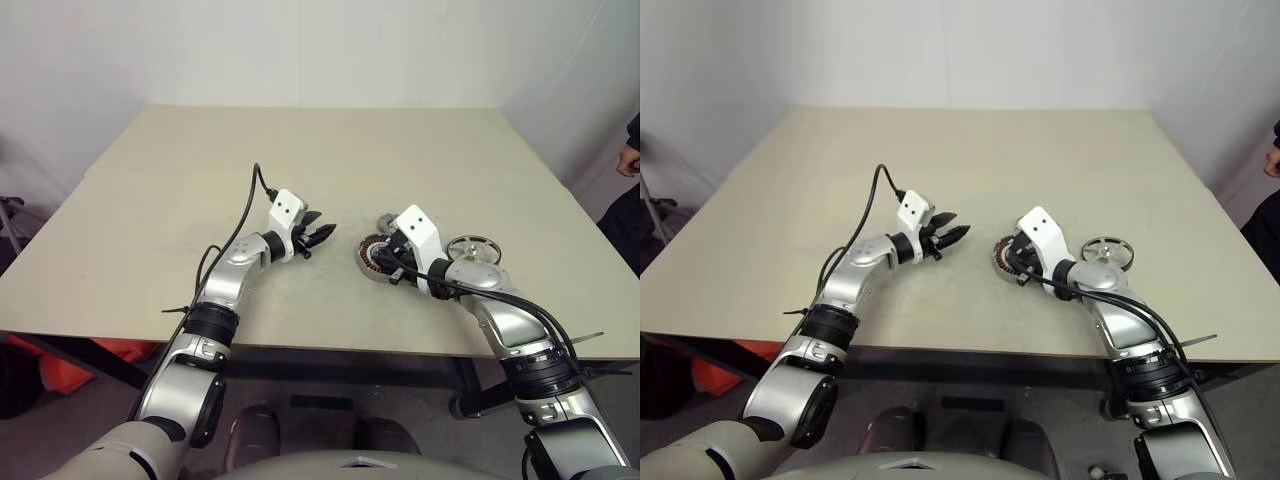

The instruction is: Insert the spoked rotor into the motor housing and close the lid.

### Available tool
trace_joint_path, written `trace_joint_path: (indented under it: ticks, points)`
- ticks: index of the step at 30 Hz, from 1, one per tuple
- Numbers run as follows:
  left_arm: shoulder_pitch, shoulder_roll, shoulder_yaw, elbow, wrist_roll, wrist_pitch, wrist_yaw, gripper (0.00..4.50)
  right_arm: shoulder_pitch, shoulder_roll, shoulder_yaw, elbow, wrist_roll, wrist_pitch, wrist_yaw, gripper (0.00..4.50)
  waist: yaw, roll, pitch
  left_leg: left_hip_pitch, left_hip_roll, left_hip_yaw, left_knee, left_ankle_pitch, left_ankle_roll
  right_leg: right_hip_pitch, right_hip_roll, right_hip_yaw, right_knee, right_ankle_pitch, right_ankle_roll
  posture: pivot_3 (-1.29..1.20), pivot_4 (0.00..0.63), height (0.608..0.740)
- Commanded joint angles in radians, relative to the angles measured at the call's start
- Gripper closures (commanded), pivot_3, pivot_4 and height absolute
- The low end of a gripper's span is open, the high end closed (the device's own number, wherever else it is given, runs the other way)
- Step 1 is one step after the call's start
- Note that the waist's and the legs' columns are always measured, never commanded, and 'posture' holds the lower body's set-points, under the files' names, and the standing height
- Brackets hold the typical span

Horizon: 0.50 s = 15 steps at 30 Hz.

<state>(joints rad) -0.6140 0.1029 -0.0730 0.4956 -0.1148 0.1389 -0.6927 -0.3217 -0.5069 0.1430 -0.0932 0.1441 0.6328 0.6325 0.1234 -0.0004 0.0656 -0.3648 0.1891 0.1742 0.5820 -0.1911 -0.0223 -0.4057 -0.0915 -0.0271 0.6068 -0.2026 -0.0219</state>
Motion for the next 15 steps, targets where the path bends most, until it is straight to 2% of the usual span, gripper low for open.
trace_joint_path:
  ticks: [1, 15]
  points:
    - [-0.017, 0.003, -0.002, -0.026, -0.008, -0.017, 0.003, 2.13, -0.024, -0.019, -0.038, -0.039, 0.011, 0.01, 0.002, 3.94, 0.0, 0.0, 0.0, 0.0, 0.0, 0.0, 0.0, 0.0, 0.0, 0.0, 0.0, 0.0, 0.0, 0.0, 0.0, 0.0, 0.0, 0.74]
    - [-0.012, 0.006, -0.012, -0.02, 0.0, -0.024, 0.004, 2.13, -0.038, -0.03, -0.048, -0.02, 0.015, 0.001, -0.005, 3.94, 0.0, 0.0, 0.0, 0.0, 0.0, 0.0, 0.0, 0.0, 0.0, 0.0, 0.0, 0.0, 0.0, 0.0, 0.0, 0.0, 0.0, 0.74]
